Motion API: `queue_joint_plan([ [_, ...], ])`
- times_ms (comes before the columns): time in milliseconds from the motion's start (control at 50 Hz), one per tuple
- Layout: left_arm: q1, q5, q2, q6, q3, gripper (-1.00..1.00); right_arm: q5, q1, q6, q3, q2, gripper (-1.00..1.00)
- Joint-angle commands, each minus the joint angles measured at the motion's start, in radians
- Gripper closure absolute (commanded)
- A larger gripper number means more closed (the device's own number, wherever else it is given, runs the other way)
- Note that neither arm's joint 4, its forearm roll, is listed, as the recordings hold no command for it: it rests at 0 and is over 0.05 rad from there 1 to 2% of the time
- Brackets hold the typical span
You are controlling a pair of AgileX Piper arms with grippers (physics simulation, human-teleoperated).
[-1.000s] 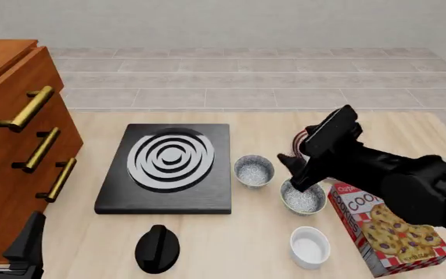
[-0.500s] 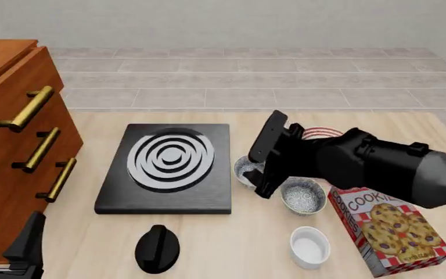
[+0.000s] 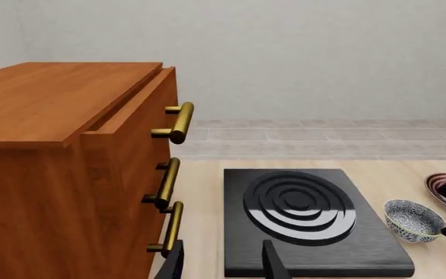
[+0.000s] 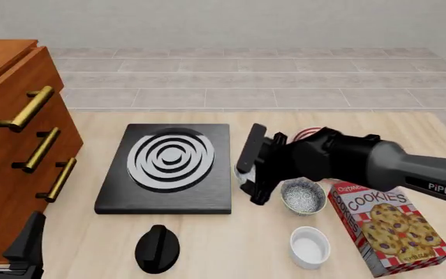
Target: Pick the akita bowl from table center and place it on the plate.
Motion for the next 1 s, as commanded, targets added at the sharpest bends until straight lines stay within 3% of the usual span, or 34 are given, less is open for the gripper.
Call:
queue_joint_plan([
  [20,0.000,0.000,0.000,0.000,0.000,-1.00,-0.010,-0.024,-0.052,-0.001,0.052,-1.00],
  [160,0.000,0.000,0.000,0.000,0.000,-1.00,-0.040,-0.043,-0.101,0.001,0.077,-1.00],
  [340,0.000,0.000,0.000,0.000,0.000,-1.00,-0.059,-0.045,-0.117,-0.002,0.095,-1.00],
  [740,0.000,0.000,0.000,0.000,0.000,-1.00,-0.119,-0.094,-0.213,0.009,0.164,-1.00],
  [1000,0.000,0.000,0.000,0.000,0.000,-1.00,-0.126,-0.069,-0.187,-0.021,0.213,-1.00],
])
